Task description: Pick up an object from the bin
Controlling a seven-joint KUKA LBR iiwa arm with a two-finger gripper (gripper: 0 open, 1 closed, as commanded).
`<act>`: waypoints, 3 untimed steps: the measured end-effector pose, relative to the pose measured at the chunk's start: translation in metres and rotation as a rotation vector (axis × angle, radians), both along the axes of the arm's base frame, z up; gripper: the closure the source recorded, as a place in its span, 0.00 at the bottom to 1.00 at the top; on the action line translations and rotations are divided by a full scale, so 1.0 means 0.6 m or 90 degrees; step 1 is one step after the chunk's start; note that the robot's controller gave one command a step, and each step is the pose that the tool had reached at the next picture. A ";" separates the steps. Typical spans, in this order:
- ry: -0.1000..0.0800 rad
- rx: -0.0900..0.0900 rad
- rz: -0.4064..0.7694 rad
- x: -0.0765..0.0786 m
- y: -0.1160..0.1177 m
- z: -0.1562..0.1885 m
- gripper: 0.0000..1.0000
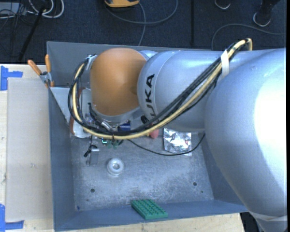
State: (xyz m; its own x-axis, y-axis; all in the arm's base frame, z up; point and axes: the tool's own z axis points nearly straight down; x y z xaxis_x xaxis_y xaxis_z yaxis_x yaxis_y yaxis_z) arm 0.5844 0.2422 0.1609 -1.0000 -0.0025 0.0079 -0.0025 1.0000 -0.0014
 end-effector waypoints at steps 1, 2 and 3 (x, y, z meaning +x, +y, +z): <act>-0.004 0.002 -0.013 0.055 -0.093 -0.133 0.00; -0.015 0.001 0.263 0.061 -0.032 -0.141 0.00; -0.001 0.001 0.270 -0.031 -0.129 -0.152 0.00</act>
Offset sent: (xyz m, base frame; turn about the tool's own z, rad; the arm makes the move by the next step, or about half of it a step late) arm 0.0367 -0.0645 -0.0909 0.0252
